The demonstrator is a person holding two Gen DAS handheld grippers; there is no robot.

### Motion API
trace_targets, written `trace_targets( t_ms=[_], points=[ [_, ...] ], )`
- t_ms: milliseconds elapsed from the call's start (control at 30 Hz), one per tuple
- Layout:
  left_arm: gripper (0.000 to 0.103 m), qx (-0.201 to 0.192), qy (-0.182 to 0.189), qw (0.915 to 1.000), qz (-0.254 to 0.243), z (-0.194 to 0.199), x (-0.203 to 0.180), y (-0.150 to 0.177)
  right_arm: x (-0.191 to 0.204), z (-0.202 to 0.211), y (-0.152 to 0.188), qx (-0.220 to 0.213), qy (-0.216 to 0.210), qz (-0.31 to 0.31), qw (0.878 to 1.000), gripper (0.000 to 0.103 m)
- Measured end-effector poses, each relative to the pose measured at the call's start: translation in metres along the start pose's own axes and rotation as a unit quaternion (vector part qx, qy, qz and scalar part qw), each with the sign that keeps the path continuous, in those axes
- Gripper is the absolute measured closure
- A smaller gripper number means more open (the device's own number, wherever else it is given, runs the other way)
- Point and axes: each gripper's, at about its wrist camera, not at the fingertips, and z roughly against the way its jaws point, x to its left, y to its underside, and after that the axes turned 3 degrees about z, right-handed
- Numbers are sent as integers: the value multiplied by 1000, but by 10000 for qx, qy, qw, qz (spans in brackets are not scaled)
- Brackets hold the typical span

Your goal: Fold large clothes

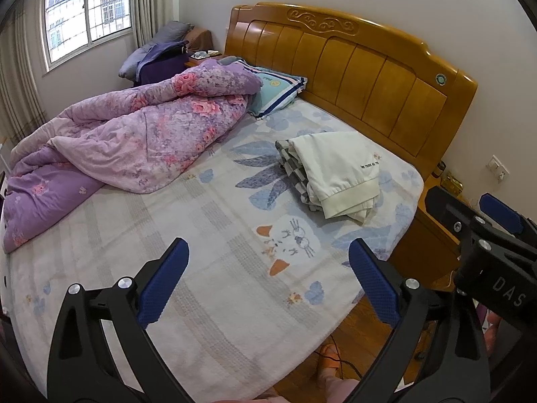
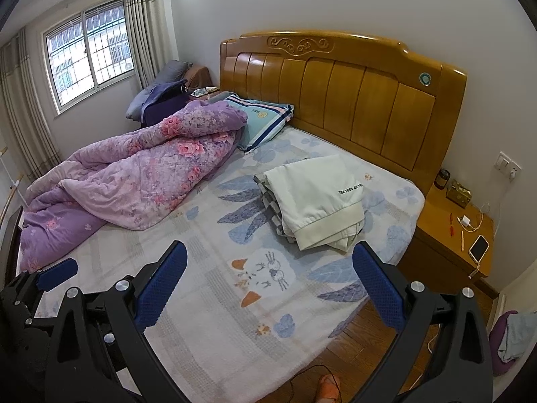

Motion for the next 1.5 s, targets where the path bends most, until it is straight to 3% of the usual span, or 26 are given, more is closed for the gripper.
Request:
trace_targets(
  t_ms=[1500],
  points=[
    [6,228,306,9988,-293,-33,-17,-18,-17,-32,-24,38,163,-114,9998,7]
  ],
)
